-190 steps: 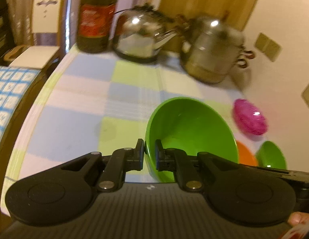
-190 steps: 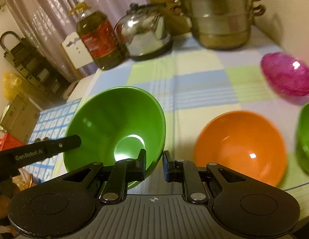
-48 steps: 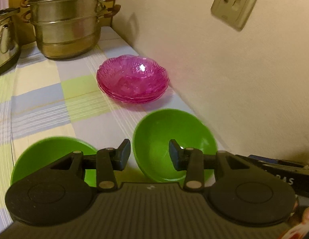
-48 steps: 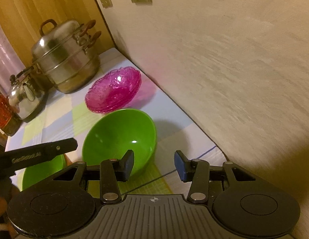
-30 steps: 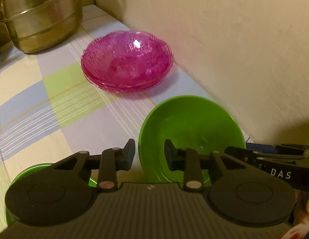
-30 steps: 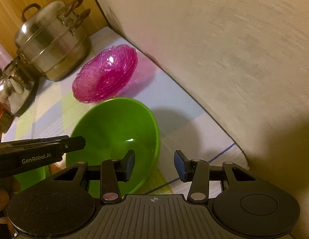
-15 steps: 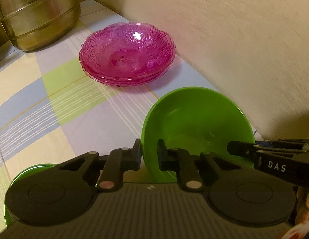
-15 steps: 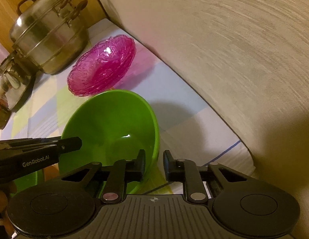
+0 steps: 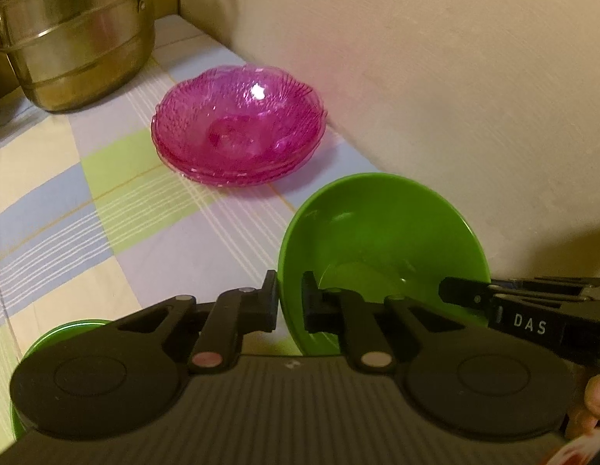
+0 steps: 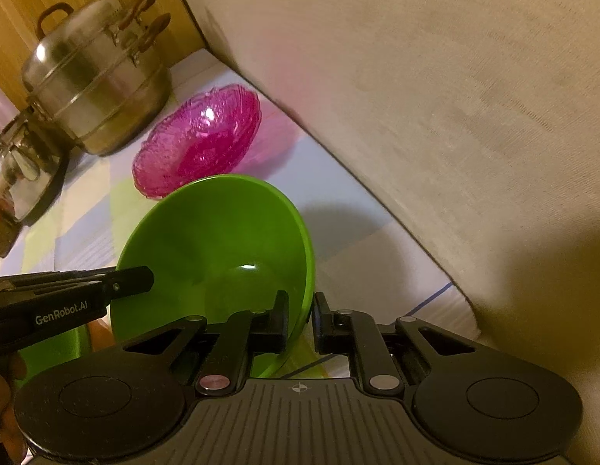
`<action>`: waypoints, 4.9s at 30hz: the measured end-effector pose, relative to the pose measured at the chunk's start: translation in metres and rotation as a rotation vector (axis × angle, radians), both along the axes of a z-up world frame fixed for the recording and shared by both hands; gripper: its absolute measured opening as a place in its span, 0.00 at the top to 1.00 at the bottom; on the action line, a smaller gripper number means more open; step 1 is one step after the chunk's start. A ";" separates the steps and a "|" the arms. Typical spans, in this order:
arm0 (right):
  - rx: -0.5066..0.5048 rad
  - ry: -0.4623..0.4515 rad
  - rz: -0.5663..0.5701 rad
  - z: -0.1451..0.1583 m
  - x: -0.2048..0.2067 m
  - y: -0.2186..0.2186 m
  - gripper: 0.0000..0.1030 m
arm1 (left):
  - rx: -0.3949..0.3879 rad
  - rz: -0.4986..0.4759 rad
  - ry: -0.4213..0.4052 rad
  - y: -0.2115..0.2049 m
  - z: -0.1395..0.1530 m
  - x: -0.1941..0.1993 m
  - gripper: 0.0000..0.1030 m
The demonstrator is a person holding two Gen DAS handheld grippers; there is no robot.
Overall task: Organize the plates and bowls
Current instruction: 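Carry the smaller green bowl over the green and orange bowl stack, then lower the smaller green bowl into the stack and open both tools, then pull both tools back and reposition them at the bowl stack rim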
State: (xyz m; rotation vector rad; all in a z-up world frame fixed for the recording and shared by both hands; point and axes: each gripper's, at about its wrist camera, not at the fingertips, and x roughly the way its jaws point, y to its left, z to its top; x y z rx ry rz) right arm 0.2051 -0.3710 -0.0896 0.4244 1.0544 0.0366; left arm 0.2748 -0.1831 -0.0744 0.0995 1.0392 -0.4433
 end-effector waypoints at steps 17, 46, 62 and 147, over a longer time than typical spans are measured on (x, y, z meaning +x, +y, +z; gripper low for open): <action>-0.025 -0.110 -0.004 0.067 -0.049 -0.005 0.89 | -0.085 0.036 -0.077 0.012 0.060 -0.053 0.90; -0.027 -0.161 0.141 0.112 -0.169 0.067 0.90 | -0.088 0.211 -0.153 0.099 0.100 -0.208 0.90; -0.011 -0.150 0.286 0.106 -0.176 0.123 0.90 | -0.073 0.337 -0.133 0.157 0.099 -0.235 0.90; -0.055 -0.127 0.312 0.052 -0.025 0.157 0.53 | -0.091 0.498 -0.058 0.202 0.048 -0.101 0.80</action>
